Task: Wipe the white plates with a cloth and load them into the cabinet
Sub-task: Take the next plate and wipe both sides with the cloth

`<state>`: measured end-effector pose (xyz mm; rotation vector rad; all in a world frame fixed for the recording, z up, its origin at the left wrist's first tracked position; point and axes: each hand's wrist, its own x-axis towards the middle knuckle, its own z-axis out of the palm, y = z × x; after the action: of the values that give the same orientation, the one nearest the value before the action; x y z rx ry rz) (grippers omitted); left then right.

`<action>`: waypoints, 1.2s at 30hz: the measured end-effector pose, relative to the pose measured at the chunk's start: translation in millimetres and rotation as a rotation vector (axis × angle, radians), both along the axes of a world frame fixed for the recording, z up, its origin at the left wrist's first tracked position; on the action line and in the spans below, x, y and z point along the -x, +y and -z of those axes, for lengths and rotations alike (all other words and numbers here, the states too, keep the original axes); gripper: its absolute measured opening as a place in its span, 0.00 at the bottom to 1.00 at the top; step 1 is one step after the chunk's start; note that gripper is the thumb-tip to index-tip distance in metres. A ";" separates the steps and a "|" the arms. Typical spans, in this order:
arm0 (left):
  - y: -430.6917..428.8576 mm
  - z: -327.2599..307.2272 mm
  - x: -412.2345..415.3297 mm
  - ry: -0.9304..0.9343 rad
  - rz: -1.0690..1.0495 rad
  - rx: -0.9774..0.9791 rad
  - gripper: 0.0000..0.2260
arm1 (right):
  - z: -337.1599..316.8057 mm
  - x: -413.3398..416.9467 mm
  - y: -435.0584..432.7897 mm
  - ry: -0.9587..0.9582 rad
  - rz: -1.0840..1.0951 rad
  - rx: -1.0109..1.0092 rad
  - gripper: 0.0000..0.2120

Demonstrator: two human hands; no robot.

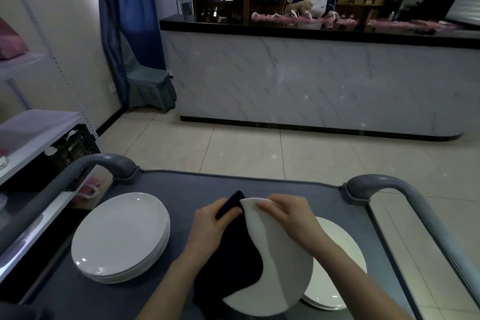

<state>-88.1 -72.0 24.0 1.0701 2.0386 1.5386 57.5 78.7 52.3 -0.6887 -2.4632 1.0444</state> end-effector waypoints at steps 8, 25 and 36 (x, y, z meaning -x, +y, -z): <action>-17.6 30.2 -19.8 -0.268 -0.169 -0.075 0.04 | 11.0 -18.6 0.5 0.197 0.293 0.188 0.20; -1.6 29.1 -43.6 -0.479 -0.581 -0.175 0.05 | 16.8 -10.5 -27.7 0.385 0.605 0.402 0.20; 3.0 -6.1 9.9 0.105 0.013 -0.017 0.04 | -15.6 -2.1 3.7 -0.067 -0.014 0.090 0.11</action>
<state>-98.0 -69.0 30.1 1.1908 2.0866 1.5255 59.6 82.4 67.9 -0.7468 -2.4931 1.1619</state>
